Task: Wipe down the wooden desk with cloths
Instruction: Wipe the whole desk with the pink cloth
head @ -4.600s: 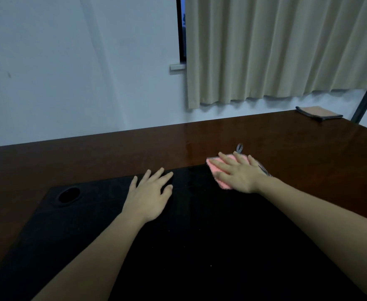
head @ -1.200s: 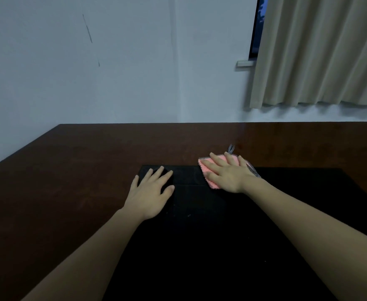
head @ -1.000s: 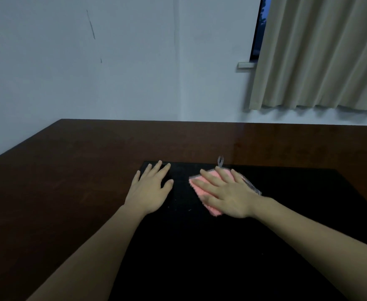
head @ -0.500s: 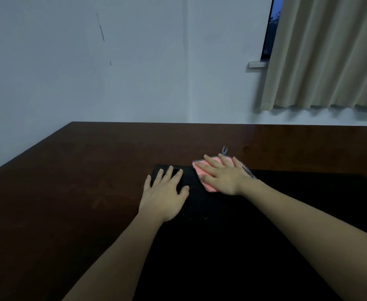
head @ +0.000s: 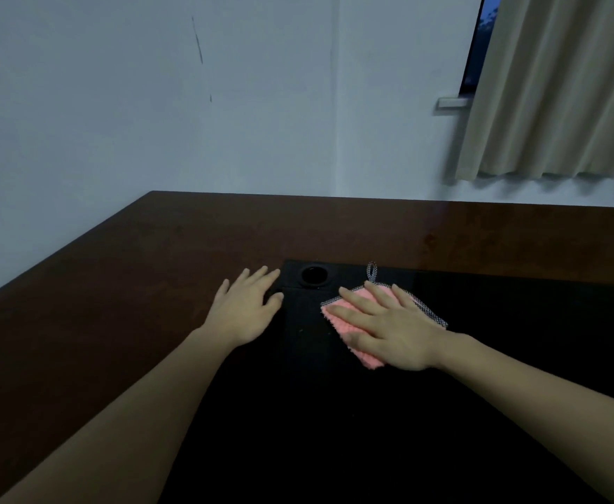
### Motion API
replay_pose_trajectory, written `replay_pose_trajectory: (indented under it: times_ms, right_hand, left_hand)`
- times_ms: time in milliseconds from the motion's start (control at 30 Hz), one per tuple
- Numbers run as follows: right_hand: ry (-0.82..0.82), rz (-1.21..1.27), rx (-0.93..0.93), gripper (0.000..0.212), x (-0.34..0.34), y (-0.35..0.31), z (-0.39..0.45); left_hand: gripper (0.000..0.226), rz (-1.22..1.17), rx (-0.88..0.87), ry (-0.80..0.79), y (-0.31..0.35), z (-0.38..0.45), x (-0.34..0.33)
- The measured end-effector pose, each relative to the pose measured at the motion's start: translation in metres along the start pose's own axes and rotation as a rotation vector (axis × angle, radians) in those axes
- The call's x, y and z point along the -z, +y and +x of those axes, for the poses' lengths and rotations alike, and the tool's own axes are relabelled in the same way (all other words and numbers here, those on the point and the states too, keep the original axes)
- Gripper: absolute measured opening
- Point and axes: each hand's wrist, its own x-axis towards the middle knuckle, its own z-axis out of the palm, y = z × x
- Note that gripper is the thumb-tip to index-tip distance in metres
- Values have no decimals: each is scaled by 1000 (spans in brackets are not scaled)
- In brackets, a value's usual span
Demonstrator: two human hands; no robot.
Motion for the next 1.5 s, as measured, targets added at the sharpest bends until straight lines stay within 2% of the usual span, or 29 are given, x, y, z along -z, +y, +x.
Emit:
replay_pose_trajectory:
  times_ms: [67,267,400,533,800,1000,1267,1500]
  right_hand:
    - [16,9,-27,53,2,3,11]
    - [58,38,-224,57,20,28,85]
    - [46,78,-286,57,27,28,107]
    - [33,56,-271,58,20,11,83]
    - [-7,98,-97,58,7,-34,17]
    - [62,166,-196,57,22,-1,-28]
    - [110,212,-339,55,10,35,-79]
    - [158,272,-342,53,11,36,-56]
  left_hand:
    - [56,-6,19,-26,-7,-3,-2]
    - [55,14,37,-18,-8,-1,-9]
    - [55,3,28,-6,-10,-3,-9]
    - [55,-29,17,13,-11,-6,-7]
    - [56,-51,-3,43,4,-47,10]
    - [56,-15,-131,-15,49,-58,7]
    - [59,127,-293,-120,127,-16,-32]
    - [61,144,-255,-98,107,-14,-47]
